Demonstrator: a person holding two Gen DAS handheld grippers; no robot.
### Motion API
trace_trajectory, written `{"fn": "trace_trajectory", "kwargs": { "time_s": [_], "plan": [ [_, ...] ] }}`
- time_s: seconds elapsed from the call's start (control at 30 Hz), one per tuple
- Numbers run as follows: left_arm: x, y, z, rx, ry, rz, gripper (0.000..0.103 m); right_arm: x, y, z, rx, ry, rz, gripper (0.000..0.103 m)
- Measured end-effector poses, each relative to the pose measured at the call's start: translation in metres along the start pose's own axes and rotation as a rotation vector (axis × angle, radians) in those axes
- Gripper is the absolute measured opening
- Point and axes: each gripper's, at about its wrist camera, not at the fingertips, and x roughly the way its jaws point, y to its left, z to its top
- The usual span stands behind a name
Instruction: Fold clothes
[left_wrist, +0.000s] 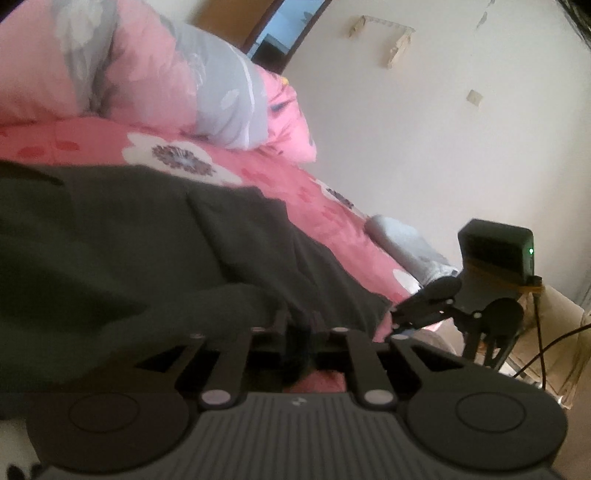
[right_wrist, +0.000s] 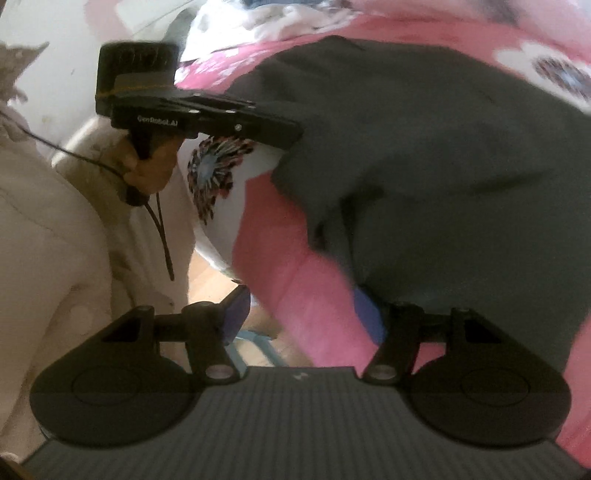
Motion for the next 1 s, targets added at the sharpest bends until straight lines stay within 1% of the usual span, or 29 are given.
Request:
{"fn": "trace_trajectory", "kwargs": {
  "time_s": [0.1, 0.13, 0.2, 0.27, 0.33, 0.37, 0.43, 0.5, 0.57, 0.63, 0.67, 0.7, 0.8, 0.87, 0.9, 0.93, 1.0],
  "plan": [
    [-0.001, -0.004, -0.004, 0.017, 0.009, -0.008, 0.031, -0.01, 0.006, -0.02, 0.069, -0.022, -0.04, 0.062],
    [-0.001, -0.006, -0.004, 0.024, 0.011, -0.008, 0.033, -0.016, 0.006, -0.026, 0.104, -0.054, -0.057, 0.062],
    [-0.003, -0.01, -0.005, 0.038, 0.008, -0.006, 0.039, -0.034, 0.004, -0.039, 0.19, -0.151, -0.091, 0.062],
    [-0.005, -0.014, -0.006, 0.044, 0.001, -0.008, 0.042, -0.056, -0.003, -0.053, 0.308, -0.284, -0.128, 0.062],
    [-0.007, -0.018, -0.007, 0.046, -0.005, -0.008, 0.047, -0.075, -0.012, -0.071, 0.454, -0.415, -0.17, 0.062],
    [-0.008, -0.02, -0.007, 0.047, -0.008, -0.006, 0.049, -0.082, -0.02, -0.079, 0.534, -0.466, -0.188, 0.062],
    [-0.01, -0.024, -0.008, 0.051, -0.012, 0.007, 0.051, -0.085, -0.035, -0.089, 0.675, -0.523, -0.234, 0.062],
    [-0.011, -0.029, -0.01, 0.061, -0.02, 0.03, 0.053, -0.084, -0.05, -0.093, 0.768, -0.547, -0.265, 0.058],
    [-0.015, -0.035, -0.012, 0.069, -0.033, 0.048, 0.054, -0.074, -0.06, -0.089, 0.813, -0.552, -0.266, 0.052],
    [-0.018, -0.04, -0.012, 0.083, -0.045, 0.066, 0.055, -0.062, -0.068, -0.084, 0.839, -0.547, -0.269, 0.032],
    [-0.019, -0.042, -0.012, 0.093, -0.05, 0.076, 0.055, -0.056, -0.069, -0.082, 0.842, -0.537, -0.283, 0.011],
    [-0.02, -0.043, -0.012, 0.105, -0.055, 0.088, 0.055, -0.053, -0.07, -0.082, 0.843, -0.538, -0.294, 0.009],
    [-0.023, -0.043, -0.011, 0.115, -0.071, 0.1, 0.055, -0.054, -0.073, -0.096, 0.879, -0.56, -0.334, 0.005],
    [-0.026, -0.039, -0.009, 0.102, -0.084, 0.101, 0.055, -0.057, -0.074, -0.106, 0.941, -0.591, -0.314, 0.005],
    [-0.027, -0.037, -0.008, 0.095, -0.093, 0.102, 0.055, -0.059, -0.071, -0.104, 0.945, -0.596, -0.33, 0.009],
    [-0.03, -0.035, -0.007, 0.088, -0.105, 0.105, 0.055, -0.063, -0.066, -0.098, 0.927, -0.592, -0.368, 0.011],
    [-0.039, -0.029, -0.005, 0.072, -0.144, 0.119, 0.055, -0.069, -0.057, -0.086, 0.89, -0.584, -0.444, 0.026]
  ]
}}
